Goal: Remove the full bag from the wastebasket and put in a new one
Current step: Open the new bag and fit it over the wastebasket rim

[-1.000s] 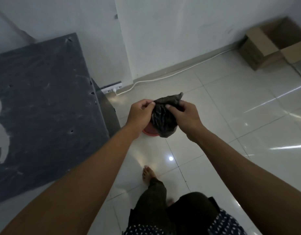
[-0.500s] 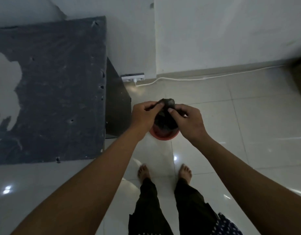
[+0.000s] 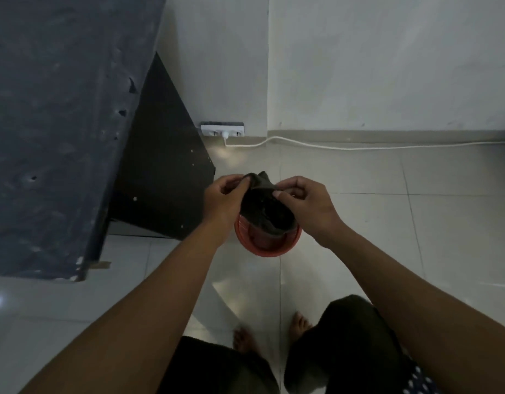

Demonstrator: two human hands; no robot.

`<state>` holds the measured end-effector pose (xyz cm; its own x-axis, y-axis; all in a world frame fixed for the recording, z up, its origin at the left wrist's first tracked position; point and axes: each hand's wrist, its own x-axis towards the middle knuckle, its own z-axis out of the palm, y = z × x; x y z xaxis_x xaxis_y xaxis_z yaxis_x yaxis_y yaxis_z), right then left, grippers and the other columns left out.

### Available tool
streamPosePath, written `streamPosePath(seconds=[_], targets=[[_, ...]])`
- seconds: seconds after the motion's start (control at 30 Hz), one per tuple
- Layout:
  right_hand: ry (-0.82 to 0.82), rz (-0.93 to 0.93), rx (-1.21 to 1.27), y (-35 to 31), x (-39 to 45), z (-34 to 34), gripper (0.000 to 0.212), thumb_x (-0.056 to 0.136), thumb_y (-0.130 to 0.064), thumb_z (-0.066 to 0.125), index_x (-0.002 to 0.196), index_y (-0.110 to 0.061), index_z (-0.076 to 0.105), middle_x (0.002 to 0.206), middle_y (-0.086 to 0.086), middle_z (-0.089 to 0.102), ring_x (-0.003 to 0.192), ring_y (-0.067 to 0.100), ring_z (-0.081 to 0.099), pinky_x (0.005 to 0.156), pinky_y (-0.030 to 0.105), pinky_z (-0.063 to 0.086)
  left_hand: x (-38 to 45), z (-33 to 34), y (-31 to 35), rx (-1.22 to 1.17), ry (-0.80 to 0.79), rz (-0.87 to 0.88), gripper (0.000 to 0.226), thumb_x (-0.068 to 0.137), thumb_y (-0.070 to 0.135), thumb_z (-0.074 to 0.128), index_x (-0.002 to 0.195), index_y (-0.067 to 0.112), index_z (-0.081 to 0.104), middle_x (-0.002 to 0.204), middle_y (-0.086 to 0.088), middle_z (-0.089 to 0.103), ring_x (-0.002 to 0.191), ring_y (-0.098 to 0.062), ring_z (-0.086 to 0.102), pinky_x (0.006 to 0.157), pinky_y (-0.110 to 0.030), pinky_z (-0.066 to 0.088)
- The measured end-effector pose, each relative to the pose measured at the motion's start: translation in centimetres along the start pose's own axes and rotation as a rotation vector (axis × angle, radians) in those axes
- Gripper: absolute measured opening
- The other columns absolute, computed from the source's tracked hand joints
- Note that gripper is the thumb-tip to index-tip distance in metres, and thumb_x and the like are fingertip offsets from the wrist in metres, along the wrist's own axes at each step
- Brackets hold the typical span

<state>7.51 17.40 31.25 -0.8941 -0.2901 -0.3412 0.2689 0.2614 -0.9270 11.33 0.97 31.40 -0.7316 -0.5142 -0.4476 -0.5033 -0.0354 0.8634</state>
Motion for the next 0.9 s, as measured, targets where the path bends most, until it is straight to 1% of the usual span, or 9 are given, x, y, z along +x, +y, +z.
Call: streamPosePath(seconds=[0.1, 0.17, 0.23, 0.33, 0.43, 0.6, 0.73, 0.83, 0.9], targets=[[-0.008, 0.082, 0.117, 5.0, 3.1, 0.8, 0.021, 0.089, -0.008, 0.07, 0.11, -0.009, 0.073, 0.084, 0.003, 0.074, 0.084, 0.015, 0.072, 0.075, 0.021, 0.058, 3.1, 1.0, -5.0, 0.023, 0.002, -0.009, 0.044, 0.082, 0.038, 0.076, 0.121, 0.02, 0.065, 0.113, 0.001, 0.065, 0.104, -0.013, 0.061, 0.075, -0.017, 0.047], [-0.011, 0.142, 0.166, 8.4, 5.2, 1.4, 0.013, 0.087, -0.014, 0.072, 0.1, -0.012, 0.077, 0.088, 0.006, 0.077, 0.088, 0.02, 0.073, 0.08, 0.028, 0.06, 5.0, 1.6, -8.5, 0.148, -0.007, 0.057, 0.055, 0.076, 0.047, 0.079, 0.123, 0.025, 0.061, 0.121, 0.003, 0.058, 0.11, -0.012, 0.055, 0.084, -0.023, 0.046], [-0.034, 0.162, 0.156, 11.5, 6.8, 2.1, 0.01, 0.084, -0.02, 0.076, 0.091, -0.013, 0.077, 0.087, 0.005, 0.077, 0.088, 0.021, 0.073, 0.08, 0.034, 0.059, 6.4, 2.4, -11.6, 0.216, 0.005, 0.141, 0.056, 0.071, 0.052, 0.082, 0.117, 0.027, 0.062, 0.118, 0.004, 0.057, 0.108, -0.011, 0.056, 0.084, -0.025, 0.048], [-0.074, 0.208, 0.286, 15.4, 8.3, 3.3, 0.017, 0.082, -0.019, 0.078, 0.089, -0.005, 0.071, 0.078, 0.007, 0.074, 0.074, 0.02, 0.073, 0.068, 0.03, 0.059, 8.4, 3.7, -15.7, 0.237, -0.065, 0.153, 0.051, 0.064, 0.052, 0.086, 0.104, 0.024, 0.069, 0.102, 0.006, 0.068, 0.096, -0.009, 0.065, 0.081, -0.026, 0.055], [-0.128, 0.221, 0.392, 18.1, 9.2, 4.1, 0.013, 0.085, -0.014, 0.076, 0.087, -0.007, 0.065, 0.072, 0.006, 0.071, 0.062, 0.015, 0.07, 0.055, 0.022, 0.055, 9.9, 4.7, -19.1, 0.193, -0.167, 0.116, 0.04, 0.065, 0.041, 0.089, 0.096, 0.019, 0.077, 0.092, 0.004, 0.077, 0.09, -0.011, 0.073, 0.087, -0.029, 0.058], [-0.123, 0.179, 0.444, 20.7, 11.7, 4.1, 0.016, 0.082, -0.014, 0.078, 0.079, -0.012, 0.062, 0.081, 0.009, 0.071, 0.071, 0.019, 0.07, 0.06, 0.028, 0.056, 12.3, 5.3, -21.0, 0.033, -0.112, 0.163, 0.008, 0.082, 0.019, 0.079, 0.083, 0.012, 0.078, 0.081, -0.003, 0.076, 0.08, -0.016, 0.072, 0.081, -0.029, 0.059], [-0.05, 0.154, 0.502, 21.6, 12.5, 3.6, 0.015, 0.085, -0.008, 0.073, 0.077, -0.011, 0.06, 0.072, 0.009, 0.067, 0.063, 0.019, 0.064, 0.058, 0.027, 0.056, 13.4, 4.7, -21.3, -0.067, -0.076, 0.093, 0.006, 0.087, 0.014, 0.073, 0.083, 0.01, 0.073, 0.082, -0.006, 0.072, 0.078, -0.017, 0.069, 0.076, -0.028, 0.06], [-0.016, 0.15, 0.488, 22.2, 12.6, 3.0, 0.007, 0.088, -0.007, 0.068, 0.083, -0.01, 0.065, 0.081, 0.011, 0.07, 0.073, 0.02, 0.068, 0.066, 0.028, 0.058, 13.9, 3.6, -22.1, -0.008, -0.021, 0.071, 0.005, 0.09, 0.01, 0.068, 0.088, 0.007, 0.072, 0.086, -0.009, 0.07, 0.084, -0.02, 0.067, 0.074, -0.028, 0.059], [0.0, 0.136, 0.454, 22.7, 12.7, 2.7, 0.006, 0.09, -0.01, 0.067, 0.084, -0.01, 0.068, 0.084, 0.011, 0.072, 0.076, 0.019, 0.07, 0.066, 0.027, 0.057, 14.2, 2.9, -22.4, 0.099, -0.02, 0.099, 0.012, 0.091, 0.009, 0.067, 0.101, 0.003, 0.071, 0.093, -0.011, 0.069, 0.087, -0.02, 0.065, 0.07, -0.023, 0.055]])
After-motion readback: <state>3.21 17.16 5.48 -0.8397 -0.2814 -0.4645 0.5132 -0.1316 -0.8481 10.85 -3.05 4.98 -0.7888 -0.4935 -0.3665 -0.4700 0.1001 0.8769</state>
